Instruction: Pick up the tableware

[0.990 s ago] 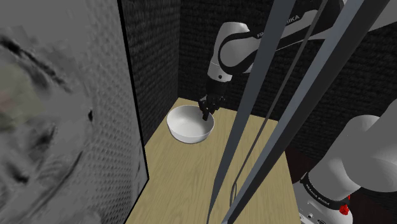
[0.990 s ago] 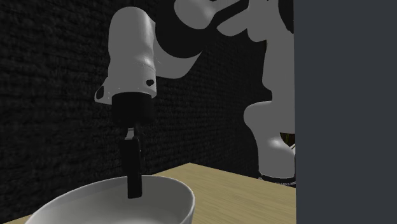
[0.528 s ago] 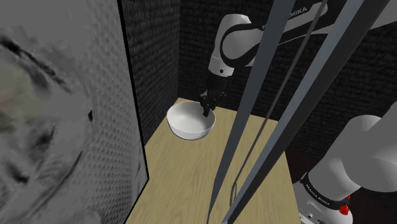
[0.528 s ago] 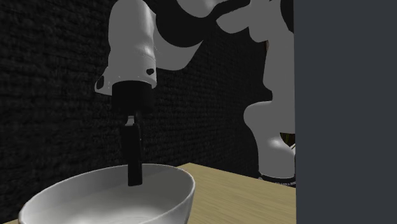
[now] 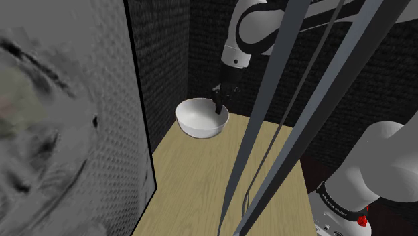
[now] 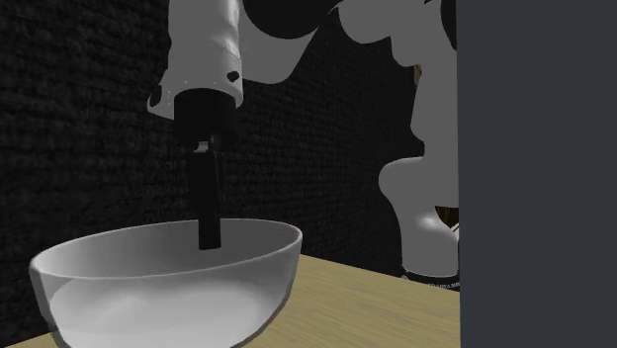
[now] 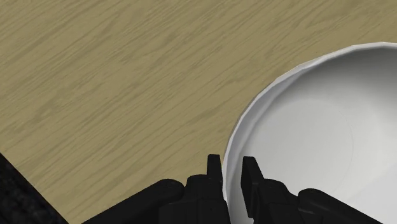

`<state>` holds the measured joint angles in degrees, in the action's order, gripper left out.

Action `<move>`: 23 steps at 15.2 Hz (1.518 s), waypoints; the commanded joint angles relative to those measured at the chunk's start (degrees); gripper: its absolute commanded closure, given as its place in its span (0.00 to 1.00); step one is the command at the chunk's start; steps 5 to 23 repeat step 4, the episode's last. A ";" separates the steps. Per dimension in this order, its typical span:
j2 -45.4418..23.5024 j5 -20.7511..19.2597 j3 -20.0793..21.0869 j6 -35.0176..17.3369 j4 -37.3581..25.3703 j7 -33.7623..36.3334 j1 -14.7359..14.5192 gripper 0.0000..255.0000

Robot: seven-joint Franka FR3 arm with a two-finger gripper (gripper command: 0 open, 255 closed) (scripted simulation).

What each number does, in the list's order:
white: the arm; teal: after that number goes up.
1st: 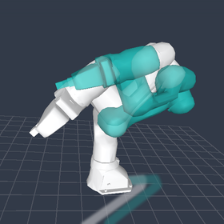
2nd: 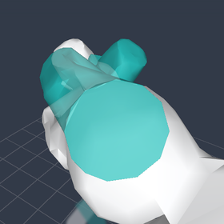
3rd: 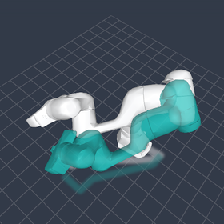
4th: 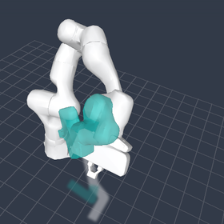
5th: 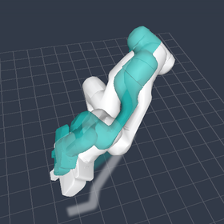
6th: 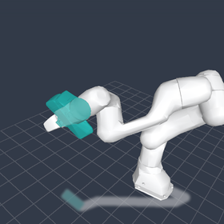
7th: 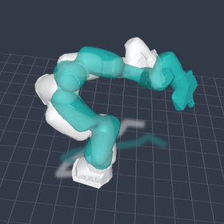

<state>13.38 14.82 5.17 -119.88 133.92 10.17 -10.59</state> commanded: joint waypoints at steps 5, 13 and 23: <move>0.92 -0.29 -0.06 2.54 -1.66 0.58 0.06 1.00; 0.92 -0.29 -0.06 2.54 -1.66 0.58 0.06 1.00; 0.92 -0.29 -0.06 2.54 -1.66 0.58 0.06 1.00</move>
